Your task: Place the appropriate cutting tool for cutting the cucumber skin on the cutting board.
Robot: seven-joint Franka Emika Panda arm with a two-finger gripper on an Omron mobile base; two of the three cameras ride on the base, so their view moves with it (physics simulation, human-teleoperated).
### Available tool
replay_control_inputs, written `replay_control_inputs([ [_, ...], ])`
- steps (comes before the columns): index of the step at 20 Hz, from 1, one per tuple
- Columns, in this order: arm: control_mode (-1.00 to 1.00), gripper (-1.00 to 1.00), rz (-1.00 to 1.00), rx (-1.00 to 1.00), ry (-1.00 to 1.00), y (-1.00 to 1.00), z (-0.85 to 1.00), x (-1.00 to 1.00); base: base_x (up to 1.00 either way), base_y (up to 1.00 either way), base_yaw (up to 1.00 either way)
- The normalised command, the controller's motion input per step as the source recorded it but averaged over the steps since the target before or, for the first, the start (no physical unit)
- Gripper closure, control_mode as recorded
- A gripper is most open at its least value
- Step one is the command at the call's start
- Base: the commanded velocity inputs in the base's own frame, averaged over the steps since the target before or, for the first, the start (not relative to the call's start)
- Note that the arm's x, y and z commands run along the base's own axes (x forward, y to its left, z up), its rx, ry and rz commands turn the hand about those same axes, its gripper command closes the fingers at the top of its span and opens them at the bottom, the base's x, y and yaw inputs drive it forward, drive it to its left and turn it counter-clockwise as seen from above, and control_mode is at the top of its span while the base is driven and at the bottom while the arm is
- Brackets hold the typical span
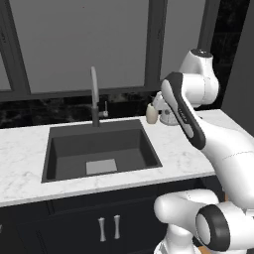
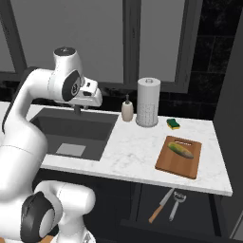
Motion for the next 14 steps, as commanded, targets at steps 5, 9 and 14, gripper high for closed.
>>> replay_control_inputs([
  [5,-1.0,-1.0,0.0,0.0,0.0,-0.09,-0.05,-0.02,0.0,0.0,0.0],
  [9,-1.0,-1.0,-0.05,-0.02,0.06,-0.9,-0.62,0.02,0.0,0.0,0.0],
  [14,-1.0,-1.0,-0.05,-0.06,0.03,-1.0,-0.94,-0.02,0.0,0.0,0.0],
])
